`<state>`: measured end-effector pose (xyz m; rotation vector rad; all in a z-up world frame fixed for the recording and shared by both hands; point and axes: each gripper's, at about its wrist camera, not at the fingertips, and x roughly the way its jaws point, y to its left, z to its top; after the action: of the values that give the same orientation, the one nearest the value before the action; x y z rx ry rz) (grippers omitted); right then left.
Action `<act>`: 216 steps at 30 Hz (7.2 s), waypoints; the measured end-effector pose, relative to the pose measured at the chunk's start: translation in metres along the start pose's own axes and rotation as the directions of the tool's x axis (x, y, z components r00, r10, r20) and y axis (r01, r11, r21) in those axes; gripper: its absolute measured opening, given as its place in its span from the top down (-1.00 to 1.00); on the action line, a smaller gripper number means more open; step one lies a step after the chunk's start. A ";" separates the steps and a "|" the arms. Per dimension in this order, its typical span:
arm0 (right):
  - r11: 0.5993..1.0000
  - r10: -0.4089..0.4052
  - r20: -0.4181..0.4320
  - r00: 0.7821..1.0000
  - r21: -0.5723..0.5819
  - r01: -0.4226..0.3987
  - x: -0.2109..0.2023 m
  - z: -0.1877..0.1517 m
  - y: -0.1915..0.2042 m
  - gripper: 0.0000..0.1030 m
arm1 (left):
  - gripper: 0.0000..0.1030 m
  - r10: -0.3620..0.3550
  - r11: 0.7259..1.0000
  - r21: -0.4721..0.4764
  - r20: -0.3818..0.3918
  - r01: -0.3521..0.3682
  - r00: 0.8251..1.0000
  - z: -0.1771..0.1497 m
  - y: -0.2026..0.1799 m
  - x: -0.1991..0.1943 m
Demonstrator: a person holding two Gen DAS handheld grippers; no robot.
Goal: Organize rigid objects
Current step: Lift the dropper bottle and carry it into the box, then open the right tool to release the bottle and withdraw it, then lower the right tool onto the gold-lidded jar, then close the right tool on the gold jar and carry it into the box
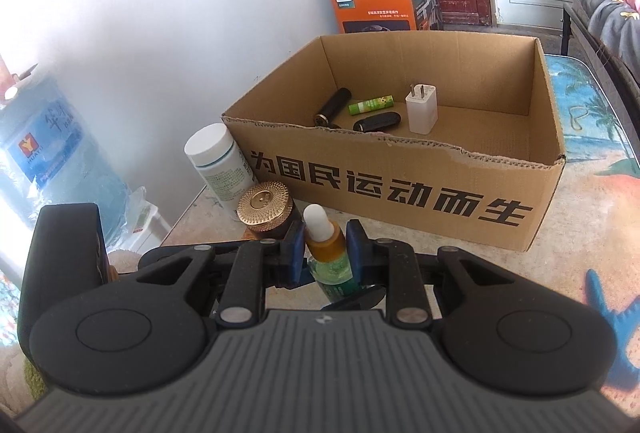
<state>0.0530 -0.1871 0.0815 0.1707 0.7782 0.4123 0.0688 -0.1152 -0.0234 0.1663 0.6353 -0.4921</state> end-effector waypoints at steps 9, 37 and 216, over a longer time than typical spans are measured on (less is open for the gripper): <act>1.000 0.024 0.028 0.999 -0.018 -0.024 -0.017 0.027 0.004 0.59 | 0.35 0.020 1.000 -0.010 0.011 -0.020 1.000 0.028 0.005 -0.015; 0.992 0.080 0.101 0.992 -0.107 -0.069 -0.028 0.122 -0.010 0.60 | 0.35 0.046 0.998 -0.048 0.045 -0.044 0.998 0.116 0.030 -0.005; 0.987 0.021 -0.198 0.980 0.161 0.012 0.088 0.156 -0.114 0.38 | -0.10 -0.069 0.985 -0.172 -0.240 0.028 0.968 0.163 0.077 0.111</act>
<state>0.2535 -0.2537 0.1003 0.2860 1.0092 0.3738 0.2694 -0.1395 0.0398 0.0519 0.9216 -0.4664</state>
